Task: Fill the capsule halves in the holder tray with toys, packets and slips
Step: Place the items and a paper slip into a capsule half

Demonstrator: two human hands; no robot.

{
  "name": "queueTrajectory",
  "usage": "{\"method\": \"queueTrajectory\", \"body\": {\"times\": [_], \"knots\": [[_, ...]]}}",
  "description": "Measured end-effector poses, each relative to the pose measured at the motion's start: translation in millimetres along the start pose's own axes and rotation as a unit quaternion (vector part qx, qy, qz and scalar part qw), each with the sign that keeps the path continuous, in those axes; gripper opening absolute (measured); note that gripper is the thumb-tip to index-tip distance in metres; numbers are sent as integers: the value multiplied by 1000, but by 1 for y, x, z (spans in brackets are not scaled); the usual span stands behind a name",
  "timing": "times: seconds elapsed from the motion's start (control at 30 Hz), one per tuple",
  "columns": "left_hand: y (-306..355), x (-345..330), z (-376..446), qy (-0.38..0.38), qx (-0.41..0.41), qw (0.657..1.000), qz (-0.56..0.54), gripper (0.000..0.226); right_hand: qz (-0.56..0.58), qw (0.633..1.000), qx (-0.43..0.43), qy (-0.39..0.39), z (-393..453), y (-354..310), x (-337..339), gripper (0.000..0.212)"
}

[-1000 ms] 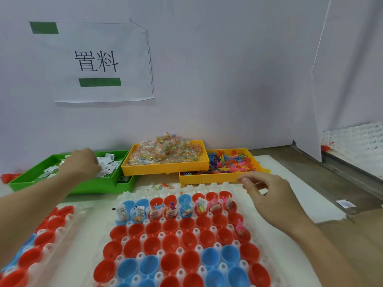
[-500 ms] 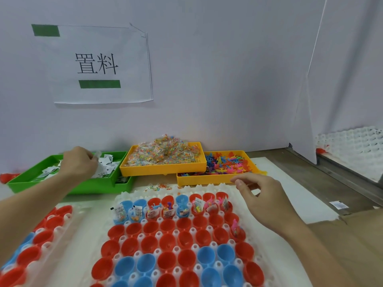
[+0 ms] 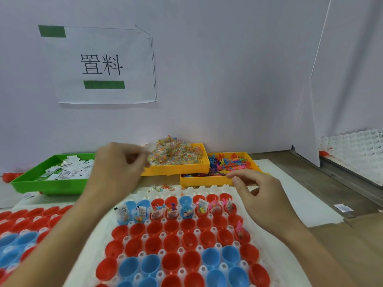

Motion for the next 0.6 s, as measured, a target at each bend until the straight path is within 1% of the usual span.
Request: {"method": "queueTrajectory", "body": {"times": [0.07,0.13,0.17,0.23,0.27,0.3,0.37,0.43,0.47,0.53,0.6], "knots": [[28,-23,-22,-89,-34,995,-1,36,17,1000,11,-19,-3,-13,-5,18],[51,-45,-40,-153,-73,985,8,38,62,997,12,-42,-7,-27,-10,17],[60,-54,-48,-175,-93,980,15,36,93,994,8,-58,-9,-32,-14,26],[72,-68,-59,-197,-139,970,41,30,126,987,-7,-99,-13,-37,-23,52],[74,-72,-63,-200,-152,965,69,27,129,985,-16,-116,-15,-38,-27,61],[73,-75,-65,-199,-157,962,103,27,135,982,-29,-128,-16,-37,-29,63],[71,-75,-64,-186,-165,954,168,24,171,972,-76,-142,-16,-31,-32,52],[73,-72,-64,-187,-181,942,214,13,208,957,-122,-160,-17,-26,-36,35],[75,-72,-64,-192,-190,936,225,14,221,951,-138,-166,-18,-25,-37,27],[76,-72,-65,-207,-211,925,238,16,258,937,-167,-166,-21,-23,-39,19],[79,-75,-66,-217,-233,914,252,9,297,921,-198,-155,-21,-22,-38,15]]}}
Point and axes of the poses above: each hand's wrist, its own z-axis towards the middle knuckle, its own x-axis out of the back of the hand, y = z × x, the point moved 8 cm from there along z, towards the middle knuckle, and after that the axes turned 4 degrees about y, right-handed, at the moved point
